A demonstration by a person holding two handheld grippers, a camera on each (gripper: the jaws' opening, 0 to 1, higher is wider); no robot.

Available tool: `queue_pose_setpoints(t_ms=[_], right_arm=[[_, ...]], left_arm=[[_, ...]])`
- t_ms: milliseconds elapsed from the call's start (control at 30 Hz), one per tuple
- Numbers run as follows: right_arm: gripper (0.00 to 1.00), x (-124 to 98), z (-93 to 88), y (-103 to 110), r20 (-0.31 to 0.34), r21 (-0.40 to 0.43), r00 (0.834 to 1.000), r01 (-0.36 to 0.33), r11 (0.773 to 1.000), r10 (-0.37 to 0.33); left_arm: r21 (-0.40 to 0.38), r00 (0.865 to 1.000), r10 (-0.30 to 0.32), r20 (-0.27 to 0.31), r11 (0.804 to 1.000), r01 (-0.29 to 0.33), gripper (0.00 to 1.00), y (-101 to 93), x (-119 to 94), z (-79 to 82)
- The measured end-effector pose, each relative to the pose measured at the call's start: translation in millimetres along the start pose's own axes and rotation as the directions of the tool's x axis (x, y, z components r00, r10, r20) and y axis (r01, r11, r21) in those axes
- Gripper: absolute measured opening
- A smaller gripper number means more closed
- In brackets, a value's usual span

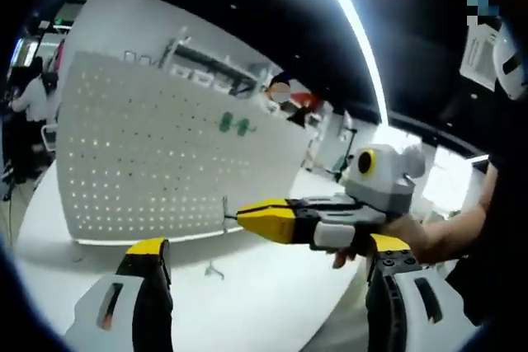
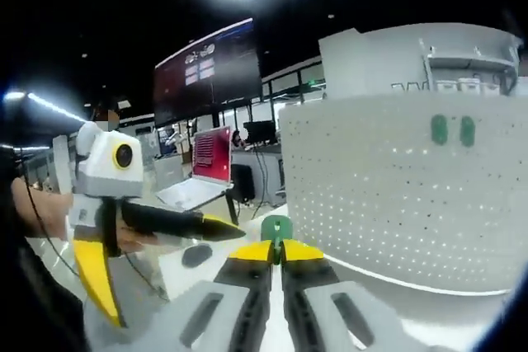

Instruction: Insert the hook assembly into the mounting plate slot until the hook locks in place.

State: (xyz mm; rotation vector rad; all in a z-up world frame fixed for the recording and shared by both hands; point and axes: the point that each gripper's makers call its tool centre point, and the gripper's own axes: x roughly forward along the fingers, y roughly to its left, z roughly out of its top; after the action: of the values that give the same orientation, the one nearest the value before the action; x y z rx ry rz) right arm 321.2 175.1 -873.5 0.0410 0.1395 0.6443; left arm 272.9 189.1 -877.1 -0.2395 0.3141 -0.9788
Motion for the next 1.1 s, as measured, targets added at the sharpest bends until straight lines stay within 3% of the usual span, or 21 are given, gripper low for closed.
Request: queue_pose_setpoints(t_ms=[100,200,300,367,400,567,733,867,1100], right_arm=[[0.0,0.6,9.6,-13.6,0.039,-0.053,0.996,0.076,0.996,-0.074],[0.0,-0.8,20.9,-29.8,0.08,-0.018,0.986,0.146,0.989,-0.144],[0.0,-3.9,34.9,-54.2,0.136,-0.063,0.963,0.241,0.968,-0.231],[0.0,-2.8,40.8,-66.0,0.159,-0.073,0.954,0.266,0.961,-0.252],[0.0,0.1,39.7,-68.0,0.15,-0.073,0.959,0.253,0.965,-0.24],[0.0,3.6,45.0,-98.5,0.168,-0.087,0.938,0.321,0.943,-0.303],[0.0,0.6,55.6,-125.8,0.202,-0.088,0.906,0.395,0.914,-0.372],[0.0,-1.6,58.1,-142.1,0.208,-0.093,0.891,0.429,0.899,-0.404],[0.0,-15.2,64.9,-179.7,0.235,-0.082,0.845,0.509,0.857,-0.48]], left_arm=[[-0.003,1.0,0.014,0.006,1.0,-0.014,1.0,2.7,-1.4,1.3],[-0.005,0.999,0.04,-0.003,0.999,-0.04,1.0,8.7,-5.3,-2.3],[-0.019,0.998,0.056,-0.003,0.998,-0.056,1.0,13.6,-9.1,-5.1],[-0.025,0.998,0.068,-0.004,0.997,-0.068,1.0,17.1,-11.6,-6.5],[-0.029,0.997,0.071,-0.004,0.997,-0.072,1.0,18.3,-12.5,-7.1],[-0.041,0.995,0.104,-0.005,0.994,-0.104,0.99,26.6,-15.8,-8.2],[-0.06,0.992,0.126,-0.002,0.99,-0.126,0.99,32.8,-19.9,-9.1],[-0.056,0.99,0.137,-0.008,0.989,-0.138,0.98,36.2,-22.3,-10.4],[-0.07,0.988,0.157,-0.01,0.985,-0.157,0.98,42.6,-25.8,-13.2]])
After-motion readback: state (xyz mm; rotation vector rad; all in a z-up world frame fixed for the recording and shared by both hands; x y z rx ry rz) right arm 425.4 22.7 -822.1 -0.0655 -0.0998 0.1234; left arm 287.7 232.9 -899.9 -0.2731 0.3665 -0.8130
